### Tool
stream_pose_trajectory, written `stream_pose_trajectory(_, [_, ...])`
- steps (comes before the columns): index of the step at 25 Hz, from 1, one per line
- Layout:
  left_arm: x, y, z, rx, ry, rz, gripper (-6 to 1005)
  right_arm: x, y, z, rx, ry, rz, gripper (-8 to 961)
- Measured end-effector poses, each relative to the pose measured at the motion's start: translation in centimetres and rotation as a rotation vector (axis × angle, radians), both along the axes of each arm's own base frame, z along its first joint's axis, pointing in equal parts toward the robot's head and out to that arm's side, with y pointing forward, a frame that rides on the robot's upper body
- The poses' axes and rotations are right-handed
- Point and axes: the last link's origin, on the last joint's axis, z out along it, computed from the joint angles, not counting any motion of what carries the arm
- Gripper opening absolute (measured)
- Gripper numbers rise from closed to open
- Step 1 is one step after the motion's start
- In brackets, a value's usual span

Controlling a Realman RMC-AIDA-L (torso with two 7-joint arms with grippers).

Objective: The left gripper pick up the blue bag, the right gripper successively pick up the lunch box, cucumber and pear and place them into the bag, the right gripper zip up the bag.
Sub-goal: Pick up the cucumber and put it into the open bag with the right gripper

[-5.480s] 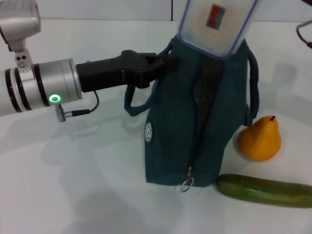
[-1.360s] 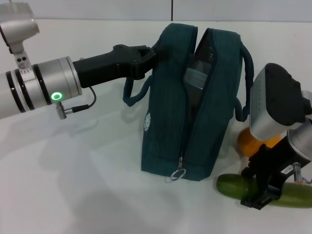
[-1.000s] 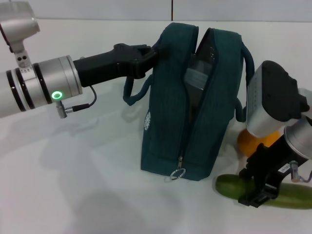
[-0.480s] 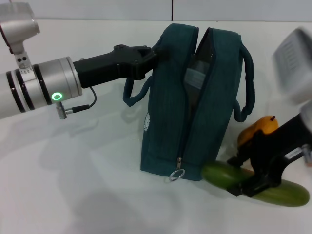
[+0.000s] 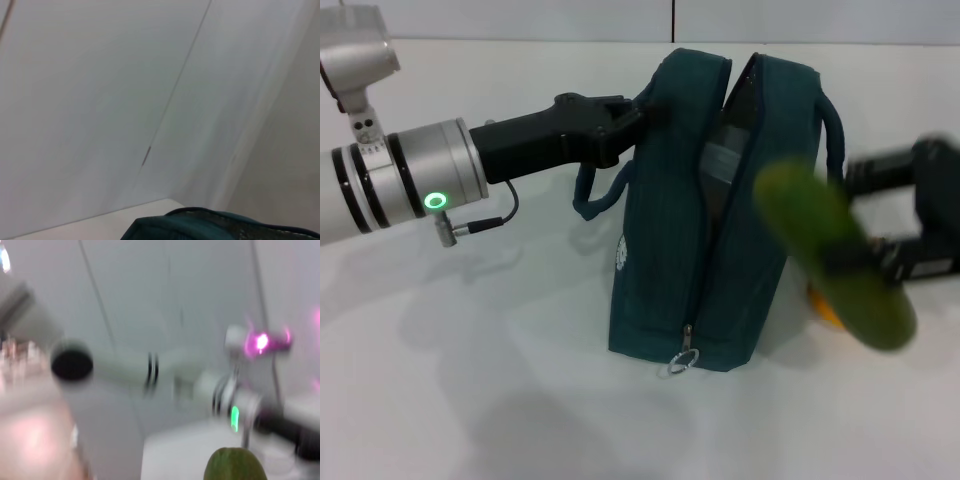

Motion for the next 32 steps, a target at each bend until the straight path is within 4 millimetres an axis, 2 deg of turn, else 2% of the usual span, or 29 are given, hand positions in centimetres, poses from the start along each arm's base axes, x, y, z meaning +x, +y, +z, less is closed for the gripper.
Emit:
stream_pose_trajectory(3, [0.2, -0.1, 0.0, -0.009, -0.007, -0.012, 43, 0.5, 0.2, 1.2, 0.06, 0.242, -0.004, 630])
stream_pose_trajectory(10, [0.6, -0.3, -0.1, -0.022, -0.02, -0.03, 43, 0.7, 1.9, 1.1, 0.146, 0.438, -0.068, 648])
stream_pose_trajectory(15, [1.0, -0.2, 0.3, -0.014, -0.055, -0.03, 43, 0.1, 3.2, 0.4, 0.138, 0.552, -0.121, 660])
stream_pose_trajectory(22, [1.3, -0.3, 0.4, -0.02, -0.072, -0.046, 43, -0.4, 4.1, -0.6, 0.141, 0.571, -0.117, 678])
stream_pose_trajectory(26, [1.3, -0.3, 0.4, -0.019, -0.075, -0.045, 43, 0.8, 4.2, -1.8, 0.186, 0.563, -0.141, 688])
stream_pose_trajectory(32, [1.3, -0.3, 0.3, -0.018, -0.073, -0.042, 42, 2.8, 4.3, -4.8, 0.263, 0.476, -0.161, 703])
